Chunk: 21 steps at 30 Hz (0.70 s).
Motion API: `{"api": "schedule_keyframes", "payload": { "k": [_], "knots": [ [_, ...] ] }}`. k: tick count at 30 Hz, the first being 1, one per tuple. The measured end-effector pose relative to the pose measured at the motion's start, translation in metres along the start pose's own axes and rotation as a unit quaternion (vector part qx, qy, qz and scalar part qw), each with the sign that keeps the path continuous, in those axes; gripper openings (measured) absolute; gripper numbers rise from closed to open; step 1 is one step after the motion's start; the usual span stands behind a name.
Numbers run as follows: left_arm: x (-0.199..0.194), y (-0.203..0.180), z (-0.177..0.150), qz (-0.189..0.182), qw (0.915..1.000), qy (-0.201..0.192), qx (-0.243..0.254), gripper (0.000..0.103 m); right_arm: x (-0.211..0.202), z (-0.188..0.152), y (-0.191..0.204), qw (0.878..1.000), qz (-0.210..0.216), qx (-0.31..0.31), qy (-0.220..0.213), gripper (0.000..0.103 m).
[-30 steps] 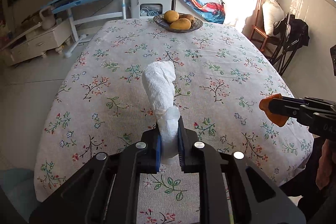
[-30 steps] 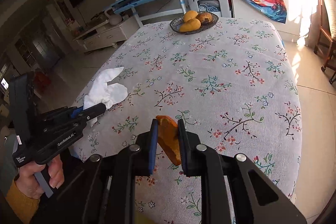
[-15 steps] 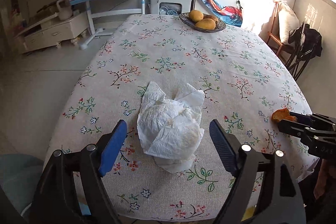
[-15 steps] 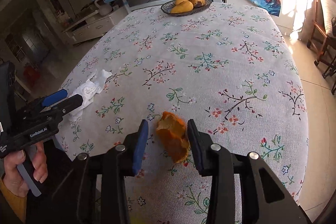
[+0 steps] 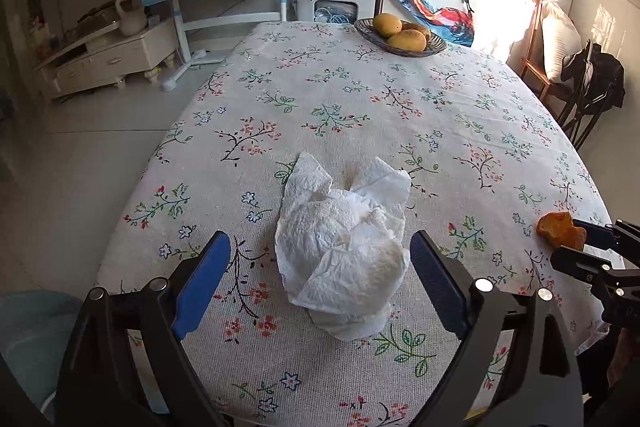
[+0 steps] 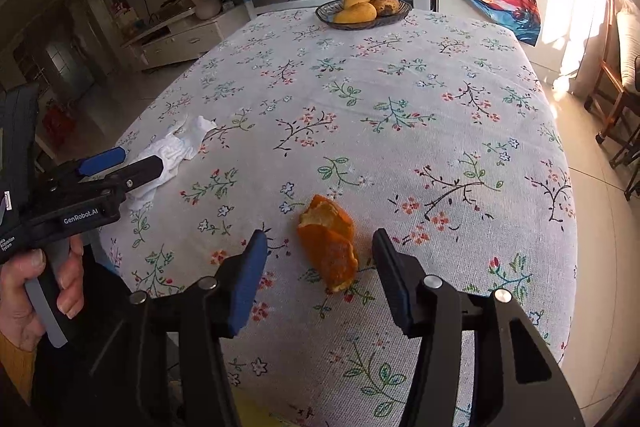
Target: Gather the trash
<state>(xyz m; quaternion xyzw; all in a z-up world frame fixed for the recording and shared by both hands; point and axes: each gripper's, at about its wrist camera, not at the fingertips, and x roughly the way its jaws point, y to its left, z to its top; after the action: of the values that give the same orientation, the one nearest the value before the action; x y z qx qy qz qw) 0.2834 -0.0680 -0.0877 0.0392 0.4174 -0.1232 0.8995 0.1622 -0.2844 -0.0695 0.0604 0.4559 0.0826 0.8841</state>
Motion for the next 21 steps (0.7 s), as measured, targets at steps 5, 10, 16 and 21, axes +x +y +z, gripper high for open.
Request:
{"api": "schedule_keyframes", "payload": {
  "k": [5,10,16,21],
  "knots": [
    [0.0,-0.001,0.0,0.0,1.0,-0.001,0.0,0.088,0.001,0.0,0.003,1.0,-0.004,-0.003,-0.001,0.054],
    [0.001,-0.005,-0.001,0.0,1.0,0.0,0.005,0.088,0.001,0.0,0.001,1.0,-0.006,0.001,-0.002,0.054],
    [0.001,-0.009,-0.003,0.001,0.9999,0.001,0.014,0.089,0.0,0.0,0.001,1.0,-0.008,0.0,-0.003,0.054],
    [0.001,-0.013,-0.003,0.004,0.9997,0.001,0.024,0.089,0.0,0.0,0.001,1.0,-0.008,0.0,-0.003,0.054]
  ]
}}
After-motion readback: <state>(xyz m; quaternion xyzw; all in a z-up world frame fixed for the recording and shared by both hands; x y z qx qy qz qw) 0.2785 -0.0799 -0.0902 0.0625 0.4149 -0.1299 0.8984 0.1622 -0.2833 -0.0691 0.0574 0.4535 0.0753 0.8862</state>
